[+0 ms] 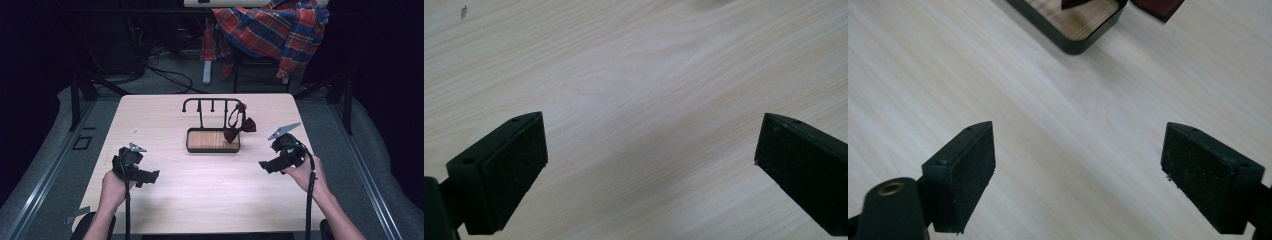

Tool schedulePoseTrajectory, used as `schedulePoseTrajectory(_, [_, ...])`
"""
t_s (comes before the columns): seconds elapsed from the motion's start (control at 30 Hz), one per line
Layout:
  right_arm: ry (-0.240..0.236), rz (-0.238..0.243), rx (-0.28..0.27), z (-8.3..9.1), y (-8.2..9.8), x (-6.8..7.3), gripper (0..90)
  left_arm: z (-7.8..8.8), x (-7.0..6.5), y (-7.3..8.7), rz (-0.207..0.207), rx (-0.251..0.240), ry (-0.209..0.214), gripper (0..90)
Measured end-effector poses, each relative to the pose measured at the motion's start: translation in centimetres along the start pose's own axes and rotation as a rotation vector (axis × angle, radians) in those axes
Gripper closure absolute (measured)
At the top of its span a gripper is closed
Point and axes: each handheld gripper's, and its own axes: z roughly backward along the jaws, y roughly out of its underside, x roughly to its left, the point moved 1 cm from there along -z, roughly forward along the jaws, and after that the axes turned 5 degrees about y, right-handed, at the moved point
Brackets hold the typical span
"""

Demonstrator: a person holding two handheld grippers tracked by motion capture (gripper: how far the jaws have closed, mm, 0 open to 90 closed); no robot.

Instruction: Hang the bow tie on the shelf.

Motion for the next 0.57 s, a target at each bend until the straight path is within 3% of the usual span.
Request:
schedulePoseTrajectory(0.03, [-0.013, 0.012, 0.004, -0.2, 1.1, 0.3, 14.2, 0.0, 0.0, 0.0, 0.000, -0.001, 0.000, 0.6])
schedulePoseTrajectory(0.07, [-0.013, 0.012, 0.004, -0.2, 1.1, 0.3, 14.2, 0.0, 0.0, 0.0, 0.000, -0.001, 0.000, 0.6])
schedulePoseTrajectory(0.17, [0.011, 0.036, 0.054, -0.8, 2.5, 1.0, 13.3, 0.0, 0.0, 0.0, 0.000, 0.001, 0.000, 0.6])
schedulePoseTrajectory(0.23, [0.081, 0.068, 0.110, -1.2, 3.5, 1.4, 13.4, 0.0, 0.0, -0.1, -0.004, -0.003, -0.001, 0.6])
schedulePoseTrajectory(0.3, [0.106, 0.070, 0.121, -1.4, 3.9, 1.4, 13.4, 0.0, 0.0, 0.0, -0.008, 0.005, -0.003, 0.8])
schedulePoseTrajectory(0.57, [0.106, 0.037, 0.106, -1.5, 4.3, 0.8, 13.4, 0.0, -0.1, -0.1, -0.005, 0.002, -0.013, 1.0])
